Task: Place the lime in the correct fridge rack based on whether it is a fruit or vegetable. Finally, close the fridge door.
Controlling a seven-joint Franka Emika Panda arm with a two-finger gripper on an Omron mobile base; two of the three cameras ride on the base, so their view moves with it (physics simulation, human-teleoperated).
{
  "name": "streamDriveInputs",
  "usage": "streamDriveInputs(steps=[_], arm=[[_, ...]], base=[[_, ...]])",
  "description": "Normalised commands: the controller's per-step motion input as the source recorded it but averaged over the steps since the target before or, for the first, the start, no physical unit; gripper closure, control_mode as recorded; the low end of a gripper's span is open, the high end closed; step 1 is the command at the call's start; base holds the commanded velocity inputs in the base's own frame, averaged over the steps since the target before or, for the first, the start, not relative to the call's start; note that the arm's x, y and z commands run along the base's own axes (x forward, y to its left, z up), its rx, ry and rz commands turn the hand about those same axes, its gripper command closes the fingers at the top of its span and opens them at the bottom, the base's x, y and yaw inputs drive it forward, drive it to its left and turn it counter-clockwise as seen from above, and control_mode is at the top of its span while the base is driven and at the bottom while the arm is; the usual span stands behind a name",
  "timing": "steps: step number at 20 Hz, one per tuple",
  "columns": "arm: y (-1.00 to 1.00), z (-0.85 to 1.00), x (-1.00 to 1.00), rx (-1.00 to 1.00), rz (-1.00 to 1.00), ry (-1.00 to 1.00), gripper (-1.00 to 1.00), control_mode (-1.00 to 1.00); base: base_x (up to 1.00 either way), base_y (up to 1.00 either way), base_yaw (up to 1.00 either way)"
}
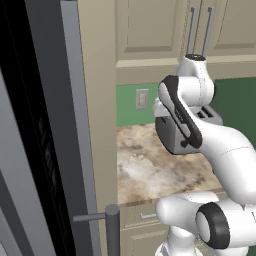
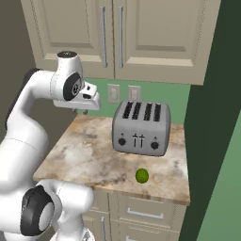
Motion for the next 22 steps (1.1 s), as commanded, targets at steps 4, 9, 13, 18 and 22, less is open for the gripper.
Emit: streamDriveInputs(steps=[4,9,13,18,22], arm=[[-0.18,-0.05,-0.26,0.02,-0.05,0.0,-1.0,-1.0],[-0.95,-0.26,-0.88,0.09,-0.3,0.0,-1.0,-1.0],[-1.0,-0.45,-0.85,0.06,-0.28,0.0,-1.0,-1.0],[-1.0,-0.6,-0.46,0.01,-0.15,0.03,-1.0,-1.0],[-0.83,-0.64,0.06,-0.05,0.02,0.03,-1.0,-1.0]], base=[[0.0,0.0,0.0],[0.0,0.0,0.0],[0.0,0.0,0.0],[0.0,0.0,0.0],[0.0,0.0,0.0]])
